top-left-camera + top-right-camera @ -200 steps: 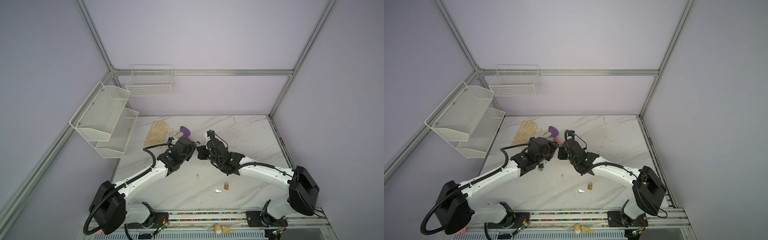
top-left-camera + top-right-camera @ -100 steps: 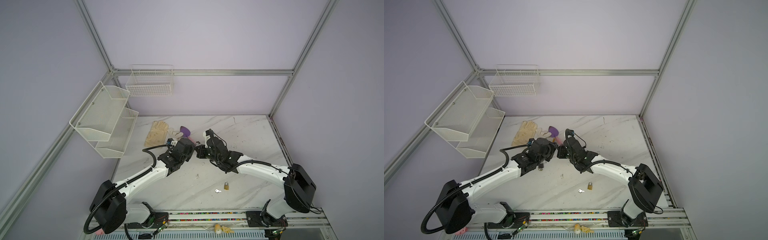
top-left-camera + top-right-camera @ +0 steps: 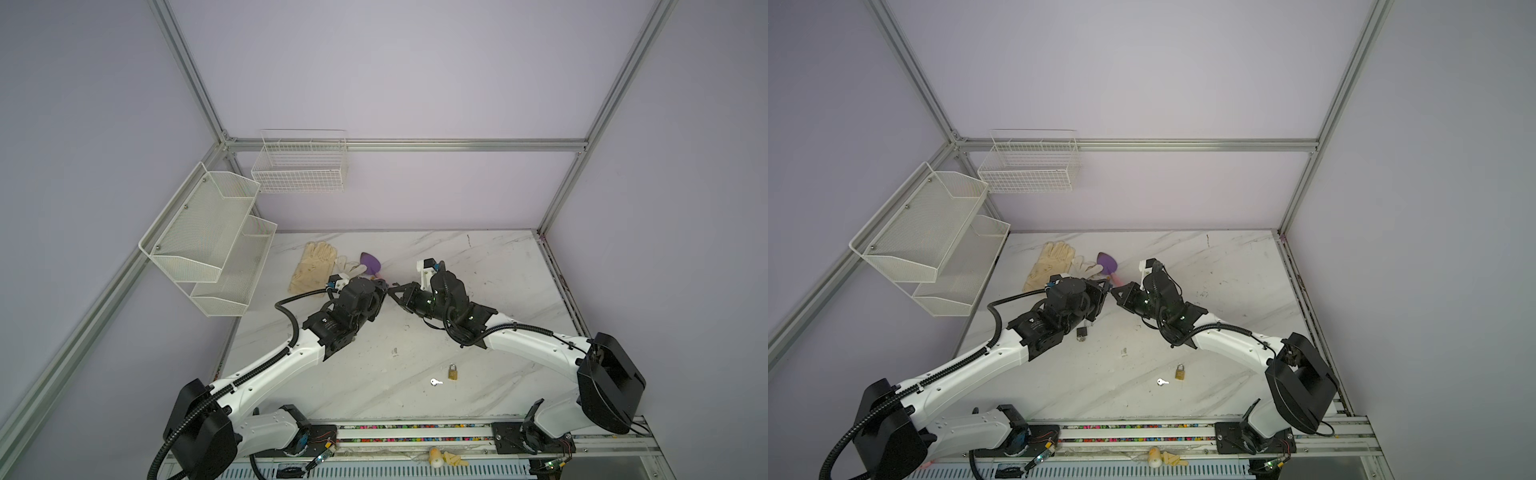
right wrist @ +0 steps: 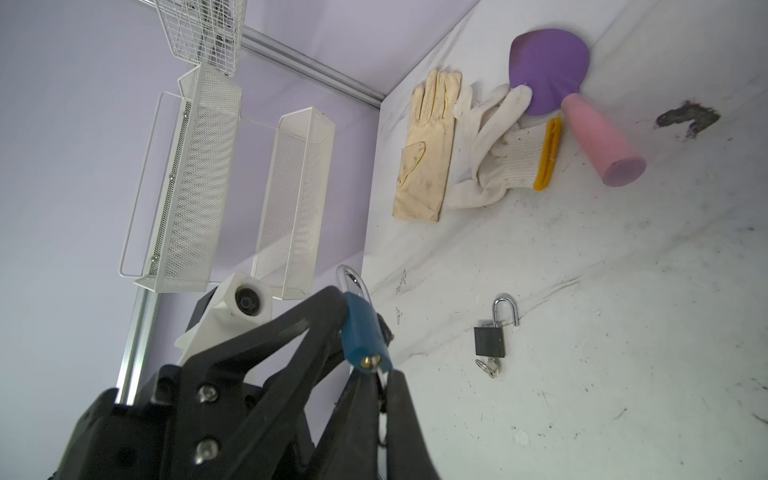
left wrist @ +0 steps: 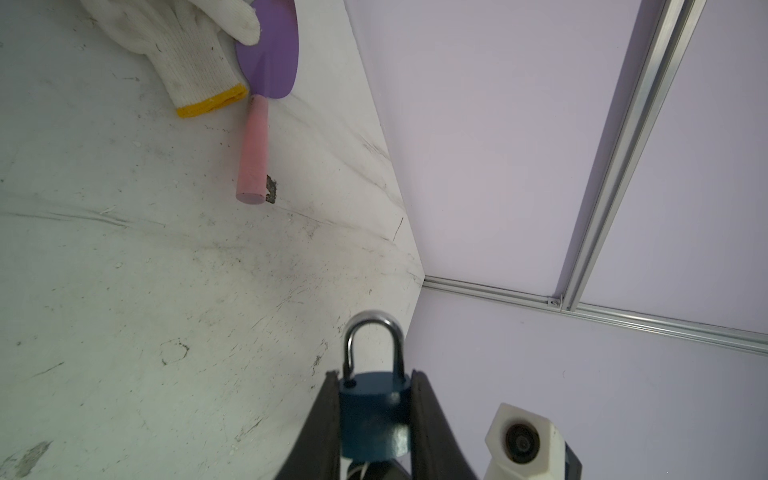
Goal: Unlock with the key
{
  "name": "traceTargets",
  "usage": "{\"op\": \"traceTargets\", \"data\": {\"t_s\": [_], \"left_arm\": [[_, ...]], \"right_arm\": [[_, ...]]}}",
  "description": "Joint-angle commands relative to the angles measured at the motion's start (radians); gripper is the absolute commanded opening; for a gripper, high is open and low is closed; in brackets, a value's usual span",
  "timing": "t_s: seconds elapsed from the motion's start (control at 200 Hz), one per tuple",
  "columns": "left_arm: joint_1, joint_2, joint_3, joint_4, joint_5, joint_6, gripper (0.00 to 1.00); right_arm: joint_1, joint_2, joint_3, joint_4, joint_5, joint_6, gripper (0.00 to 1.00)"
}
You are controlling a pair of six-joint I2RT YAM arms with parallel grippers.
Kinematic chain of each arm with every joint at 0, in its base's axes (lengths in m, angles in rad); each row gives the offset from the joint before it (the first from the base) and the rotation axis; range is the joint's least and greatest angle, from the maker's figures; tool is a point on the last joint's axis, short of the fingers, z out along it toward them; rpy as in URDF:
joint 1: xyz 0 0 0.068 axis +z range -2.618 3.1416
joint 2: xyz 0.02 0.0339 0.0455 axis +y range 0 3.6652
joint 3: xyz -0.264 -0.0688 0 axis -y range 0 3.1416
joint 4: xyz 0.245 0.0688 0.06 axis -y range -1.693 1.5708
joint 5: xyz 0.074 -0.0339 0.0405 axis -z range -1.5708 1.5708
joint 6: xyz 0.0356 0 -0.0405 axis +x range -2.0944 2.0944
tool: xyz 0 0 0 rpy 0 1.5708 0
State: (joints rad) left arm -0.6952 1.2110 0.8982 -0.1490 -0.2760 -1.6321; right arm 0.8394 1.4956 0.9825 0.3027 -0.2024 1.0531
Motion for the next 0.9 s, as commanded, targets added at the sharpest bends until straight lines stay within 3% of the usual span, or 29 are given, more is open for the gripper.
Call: {"op": "traceTargets", "data": {"t_s": [0.0,0.255,0.465,0.665,0.895], "left_arm": [[-0.041,-0.008,-0.041,0.078,0.135,-0.011,0.0],[-0.015,-0.019,-0.018,0.065,0.109,0.066,0.0],[0.023,-0.039,-0.013,0.028,0.109,0.177,0.0],[0.042,-0.086,-0.018,-0.031,0.128,0.419,0.0],[0.041,-0.13,-0.036,-0.035,0.21,0.801,0.0]], "right_arm": [[0.015,-0.037,0.042,0.091,-0.022,0.02,0.0],[0.015,-0.053,0.042,-0.053,0.103,-0.143,0.0],[0.015,-0.116,0.005,-0.17,0.206,-0.259,0.38],[0.013,-0.219,-0.023,-0.242,0.212,-0.347,0.6],[0.006,-0.268,0.026,-0.386,0.202,-0.467,0.65]]}}
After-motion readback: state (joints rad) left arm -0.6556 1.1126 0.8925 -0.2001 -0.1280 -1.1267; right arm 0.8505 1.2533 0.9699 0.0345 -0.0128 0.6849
